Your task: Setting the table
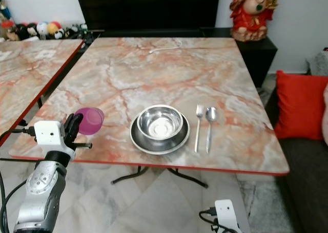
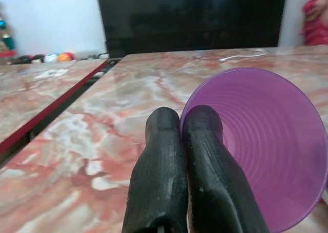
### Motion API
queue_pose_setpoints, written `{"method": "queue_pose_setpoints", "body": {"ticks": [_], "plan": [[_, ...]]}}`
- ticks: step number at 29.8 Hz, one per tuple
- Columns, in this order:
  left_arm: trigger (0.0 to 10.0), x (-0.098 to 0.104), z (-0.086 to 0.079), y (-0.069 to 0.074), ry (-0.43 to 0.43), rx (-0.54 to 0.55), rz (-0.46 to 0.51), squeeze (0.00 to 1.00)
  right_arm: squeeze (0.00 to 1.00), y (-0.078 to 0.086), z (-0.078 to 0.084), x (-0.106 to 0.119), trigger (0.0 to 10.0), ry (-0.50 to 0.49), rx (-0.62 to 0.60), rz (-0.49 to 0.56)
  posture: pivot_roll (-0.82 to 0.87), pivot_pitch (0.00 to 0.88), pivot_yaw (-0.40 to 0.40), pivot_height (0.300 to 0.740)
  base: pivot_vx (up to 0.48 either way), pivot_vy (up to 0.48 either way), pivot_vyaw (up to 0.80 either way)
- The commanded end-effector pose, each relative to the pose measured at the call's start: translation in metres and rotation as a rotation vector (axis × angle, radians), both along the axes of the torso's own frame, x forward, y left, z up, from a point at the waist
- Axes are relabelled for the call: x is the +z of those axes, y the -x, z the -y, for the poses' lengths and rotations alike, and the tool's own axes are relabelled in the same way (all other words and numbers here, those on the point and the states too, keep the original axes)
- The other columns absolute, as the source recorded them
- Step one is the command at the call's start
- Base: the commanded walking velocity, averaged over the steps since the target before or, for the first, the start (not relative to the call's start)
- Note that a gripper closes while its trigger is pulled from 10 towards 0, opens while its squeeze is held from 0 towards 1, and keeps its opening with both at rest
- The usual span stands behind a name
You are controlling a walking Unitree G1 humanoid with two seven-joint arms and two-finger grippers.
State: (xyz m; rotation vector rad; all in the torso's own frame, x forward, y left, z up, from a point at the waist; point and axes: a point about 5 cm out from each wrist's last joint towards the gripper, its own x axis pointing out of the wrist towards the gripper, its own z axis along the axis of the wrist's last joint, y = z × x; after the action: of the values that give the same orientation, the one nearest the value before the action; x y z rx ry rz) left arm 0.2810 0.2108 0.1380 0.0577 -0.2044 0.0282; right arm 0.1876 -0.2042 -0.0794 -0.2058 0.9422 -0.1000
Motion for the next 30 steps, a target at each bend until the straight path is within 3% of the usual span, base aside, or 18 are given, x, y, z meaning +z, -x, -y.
{"method": "queue_pose_setpoints", "body": {"ticks": [1, 10, 19, 22, 23, 26, 28, 29, 30], "plan": [[10.0, 0.008, 0.004, -0.002, 0.001, -0.018, 0.027, 0.0, 0.0, 0.005, 0.002, -0.002, 10.0, 0.003, -0.01, -0.012, -0.04, 0.0, 0.049, 0.74, 0.341, 0.0, 0.0], [10.0, 0.01, 0.006, -0.002, 0.008, -0.035, 0.029, 0.0, 0.0, 0.004, 0.002, -0.002, 10.0, -0.001, 0.001, -0.006, -0.04, 0.0, 0.047, 0.74, 0.342, 0.0, -0.17], [10.0, 0.018, 0.012, -0.008, 0.028, -0.106, 0.004, 0.0, 0.0, 0.004, 0.002, -0.002, 10.0, -0.002, 0.007, -0.006, -0.04, 0.0, 0.045, 0.74, 0.0, 0.0, 0.0], [10.0, 0.022, 0.014, -0.011, 0.046, -0.165, -0.037, 0.0, 0.0, 0.004, 0.001, -0.001, 10.0, -0.002, 0.009, -0.007, -0.04, 0.0, 0.047, 0.74, 0.0, 0.0, 0.0], [10.0, 0.02, 0.009, -0.019, -0.017, -0.17, -0.167, 0.0, 0.0, 0.003, 0.001, -0.001, 10.0, -0.001, 0.014, -0.006, -0.03, 0.0, 0.047, 0.74, 0.0, 0.0, 0.0], [10.0, 0.027, 0.001, -0.026, -0.019, -0.145, -0.226, 0.0, 0.0, 0.003, 0.0, -0.001, 10.0, -0.001, 0.015, -0.004, -0.04, 0.0, 0.048, 0.74, 0.0, 0.0, 0.0], [10.0, 0.042, -0.002, -0.034, 0.005, -0.146, -0.25, 0.0, 0.0, 0.003, 0.001, -0.001, 10.0, 0.001, 0.019, -0.005, -0.03, 0.0, 0.041, 0.74, 0.0, 0.0, 0.0], [10.0, 0.048, -0.004, -0.04, -0.034, -0.138, -0.297, 0.0, 0.0, 0.003, 0.001, -0.001, 10.0, 0.01, 0.034, -0.014, -0.02, 0.0, 0.037, 0.74, 0.0, 0.0, 0.0], [10.0, 0.051, -0.002, -0.044, -0.002, -0.168, -0.348, 0.0, 0.0, 0.002, 0.001, -0.001, 10.0, 0.014, 0.04, -0.016, -0.03, 0.0, 0.041, 0.74, 0.0, 0.0, 0.0]]}}
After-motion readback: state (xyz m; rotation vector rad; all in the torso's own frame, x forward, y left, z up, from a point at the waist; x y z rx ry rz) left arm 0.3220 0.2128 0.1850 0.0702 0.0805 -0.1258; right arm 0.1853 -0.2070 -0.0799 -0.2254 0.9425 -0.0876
